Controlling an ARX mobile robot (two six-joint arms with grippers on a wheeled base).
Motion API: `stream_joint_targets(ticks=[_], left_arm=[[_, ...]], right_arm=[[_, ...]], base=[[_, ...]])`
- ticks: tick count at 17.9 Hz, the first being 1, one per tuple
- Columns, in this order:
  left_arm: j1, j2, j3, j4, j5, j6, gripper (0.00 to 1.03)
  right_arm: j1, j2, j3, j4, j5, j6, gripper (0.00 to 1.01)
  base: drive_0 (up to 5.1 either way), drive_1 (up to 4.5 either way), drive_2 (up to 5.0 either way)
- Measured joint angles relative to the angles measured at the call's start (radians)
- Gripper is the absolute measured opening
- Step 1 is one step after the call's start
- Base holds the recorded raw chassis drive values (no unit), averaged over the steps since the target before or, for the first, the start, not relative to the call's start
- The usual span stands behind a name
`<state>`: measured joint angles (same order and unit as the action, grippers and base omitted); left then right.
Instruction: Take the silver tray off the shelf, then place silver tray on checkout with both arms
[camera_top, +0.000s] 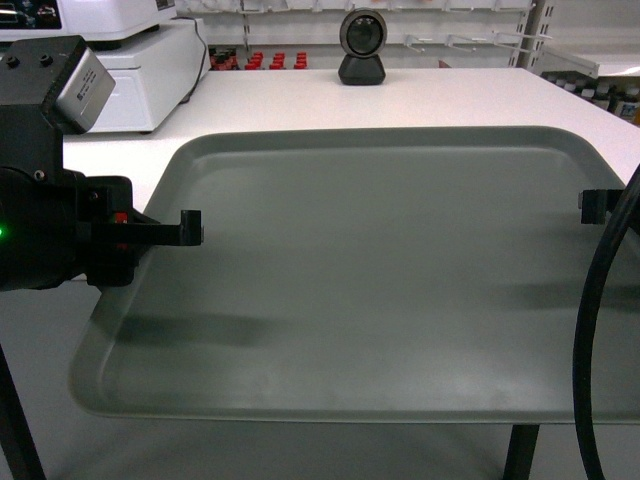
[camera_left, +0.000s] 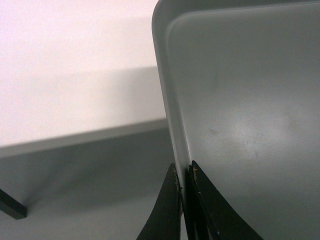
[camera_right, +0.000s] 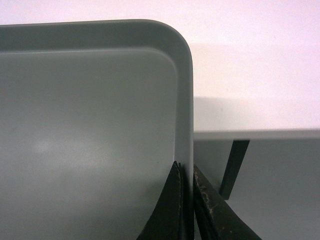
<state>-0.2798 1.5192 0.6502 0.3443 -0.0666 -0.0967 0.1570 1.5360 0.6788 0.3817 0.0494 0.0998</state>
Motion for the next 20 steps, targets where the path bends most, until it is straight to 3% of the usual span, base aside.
stream_joint_targets(ticks=[12, 20], left_arm=[[0.000, 0.000, 0.000, 0.006, 0.002, 0.000, 0.03], [0.001, 0.002, 0.000, 0.002, 0.002, 0.000, 0.03]], right_arm=[[0.000, 0.000, 0.000, 0.003, -0.002, 0.000, 0.03], [0.000, 0.000, 0.001, 0.001, -0.001, 0.000, 0.03]], base=[[0.1, 4.29, -4.1], [0.0, 0.00, 0.0]])
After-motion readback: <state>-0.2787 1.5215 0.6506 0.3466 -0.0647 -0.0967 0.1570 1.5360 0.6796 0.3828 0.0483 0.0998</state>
